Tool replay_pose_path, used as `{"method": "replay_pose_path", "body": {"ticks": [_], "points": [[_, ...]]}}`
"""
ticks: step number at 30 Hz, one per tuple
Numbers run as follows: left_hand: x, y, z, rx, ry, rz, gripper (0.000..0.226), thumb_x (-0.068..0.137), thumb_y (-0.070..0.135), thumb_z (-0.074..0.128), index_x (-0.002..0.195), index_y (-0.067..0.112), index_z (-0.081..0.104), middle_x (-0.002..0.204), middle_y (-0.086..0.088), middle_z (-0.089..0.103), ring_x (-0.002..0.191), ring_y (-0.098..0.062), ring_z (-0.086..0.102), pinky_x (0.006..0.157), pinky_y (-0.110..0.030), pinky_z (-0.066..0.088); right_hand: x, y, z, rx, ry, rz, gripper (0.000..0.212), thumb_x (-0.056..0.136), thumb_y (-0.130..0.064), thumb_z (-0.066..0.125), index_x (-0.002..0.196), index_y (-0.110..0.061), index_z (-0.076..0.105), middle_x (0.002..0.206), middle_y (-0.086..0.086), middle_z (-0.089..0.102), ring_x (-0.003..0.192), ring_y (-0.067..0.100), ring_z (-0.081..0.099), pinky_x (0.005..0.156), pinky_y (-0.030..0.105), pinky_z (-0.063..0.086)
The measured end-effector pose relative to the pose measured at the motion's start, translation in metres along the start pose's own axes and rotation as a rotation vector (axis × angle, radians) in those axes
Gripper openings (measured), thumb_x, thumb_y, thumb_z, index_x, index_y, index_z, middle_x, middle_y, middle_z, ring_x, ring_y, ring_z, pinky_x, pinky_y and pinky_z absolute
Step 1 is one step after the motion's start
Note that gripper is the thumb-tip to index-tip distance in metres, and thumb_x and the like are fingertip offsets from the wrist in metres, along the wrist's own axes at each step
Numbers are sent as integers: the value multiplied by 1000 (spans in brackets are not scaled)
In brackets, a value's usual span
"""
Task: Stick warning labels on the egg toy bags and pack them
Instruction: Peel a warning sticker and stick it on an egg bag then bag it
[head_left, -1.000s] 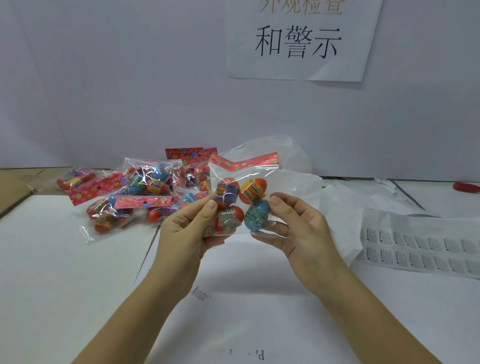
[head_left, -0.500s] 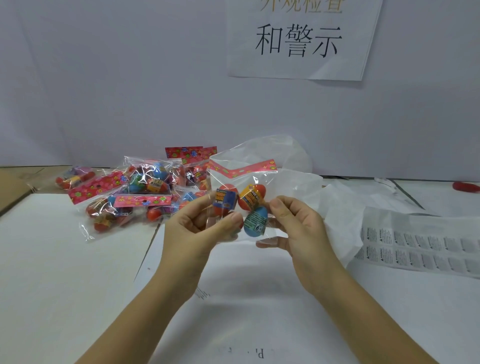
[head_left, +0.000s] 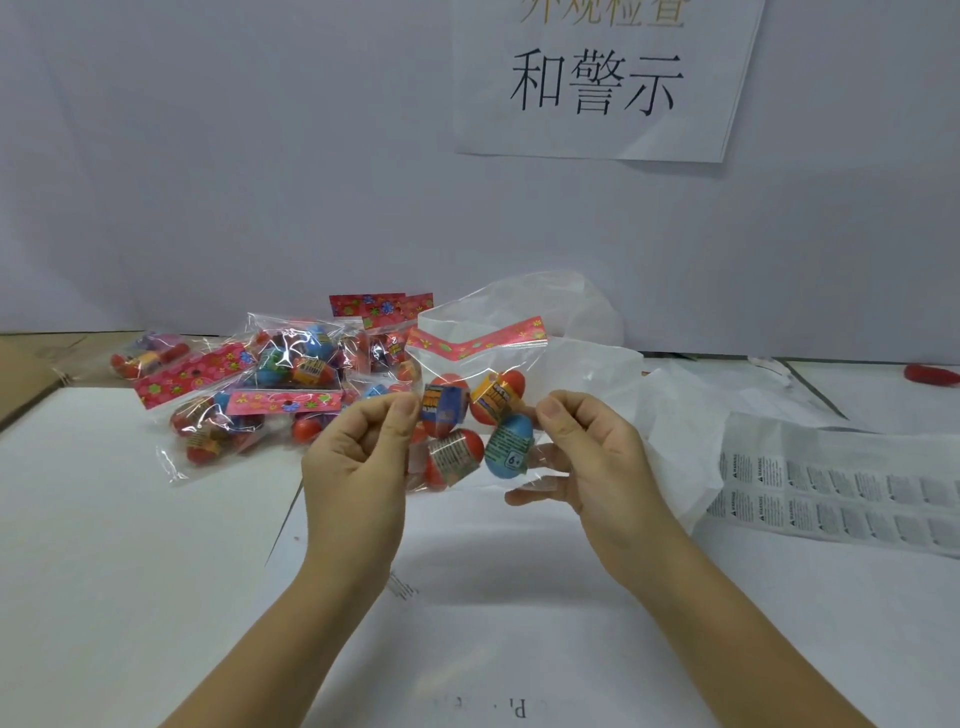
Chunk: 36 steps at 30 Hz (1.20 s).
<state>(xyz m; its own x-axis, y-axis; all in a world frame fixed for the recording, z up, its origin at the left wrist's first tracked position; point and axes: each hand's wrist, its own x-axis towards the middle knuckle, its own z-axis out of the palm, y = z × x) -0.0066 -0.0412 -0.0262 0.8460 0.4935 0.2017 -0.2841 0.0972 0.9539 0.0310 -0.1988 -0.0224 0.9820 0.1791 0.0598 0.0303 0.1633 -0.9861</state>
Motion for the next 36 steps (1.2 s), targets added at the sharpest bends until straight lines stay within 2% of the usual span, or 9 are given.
{"method": "replay_pose_path", "body": {"ticks": [2, 6, 10, 13, 16, 24, 27, 31, 36], "points": [[2, 2, -2, 14, -26, 39, 17, 80, 33, 58, 89, 24, 69, 80, 9, 76, 79, -11, 72, 59, -18, 57, 0, -3, -3, 80, -26, 32, 14, 88, -29, 60, 97, -18, 59, 86, -1, 73, 70, 15, 70, 55, 34, 57], [2, 5, -2, 86, -172, 87, 15, 76, 32, 60, 84, 24, 70, 75, 14, 74, 75, -2, 70, 59, -14, 54, 1, -10, -7, 93, -117, 144, 69, 59, -62, 69, 113, -20, 63, 97, 1, 73, 81, 20, 68, 70, 40, 57], [1, 3, -2, 84, -296, -62, 14, 81, 38, 64, 87, 29, 74, 81, 18, 74, 79, 5, 68, 57, -12, 52, -1, -4, -2, 143, -1, 34, 51, 57, -44, 77, 97, -14, 71, 94, 10, 73, 75, 23, 64, 63, 34, 54], [-1, 3, -1, 93, -447, -235, 25, 63, 49, 72, 85, 38, 78, 86, 13, 75, 80, -1, 70, 66, -22, 54, -1, -1, -1, 113, 48, -30, 33, 65, -38, 75, 90, -17, 73, 90, 7, 75, 68, 17, 67, 59, 30, 54], [-10, 2, 5, 49, -522, -244, 28, 63, 38, 89, 89, 33, 80, 88, 2, 76, 81, -10, 72, 64, -18, 54, -2, 0, 1, 60, 85, -44, 48, 62, -43, 76, 99, -13, 72, 93, 7, 75, 82, 21, 73, 71, 36, 58], [-15, 3, 11, -21, -494, -346, 28, 55, 38, 75, 80, 28, 81, 85, -6, 77, 78, -17, 74, 63, -20, 56, 0, -6, -8, 49, 148, -57, 45, 55, -45, 75, 93, -20, 72, 88, 1, 76, 83, 19, 73, 73, 33, 60], [-16, 1, 10, -21, -471, -341, 31, 56, 39, 75, 85, 27, 80, 88, -6, 77, 81, -18, 74, 67, -22, 58, 0, -7, -8, 78, 95, -71, 41, 57, -43, 75, 92, -22, 73, 87, 3, 76, 77, 20, 73, 68, 34, 59], [-14, -1, 9, -113, -372, -348, 44, 55, 39, 76, 92, 15, 77, 93, -8, 76, 84, -16, 73, 74, -25, 60, 4, -10, -13, 106, -26, -10, 67, 61, -50, 70, 119, -18, 60, 103, 4, 72, 83, 20, 71, 65, 33, 57], [-7, 3, 6, -244, -283, -363, 30, 69, 31, 68, 90, 13, 78, 92, -8, 76, 81, -15, 73, 67, -22, 59, 0, -2, -10, -128, -242, 111, 46, 60, -38, 75, 102, -18, 70, 95, 4, 73, 82, 20, 71, 61, 34, 57]]}}
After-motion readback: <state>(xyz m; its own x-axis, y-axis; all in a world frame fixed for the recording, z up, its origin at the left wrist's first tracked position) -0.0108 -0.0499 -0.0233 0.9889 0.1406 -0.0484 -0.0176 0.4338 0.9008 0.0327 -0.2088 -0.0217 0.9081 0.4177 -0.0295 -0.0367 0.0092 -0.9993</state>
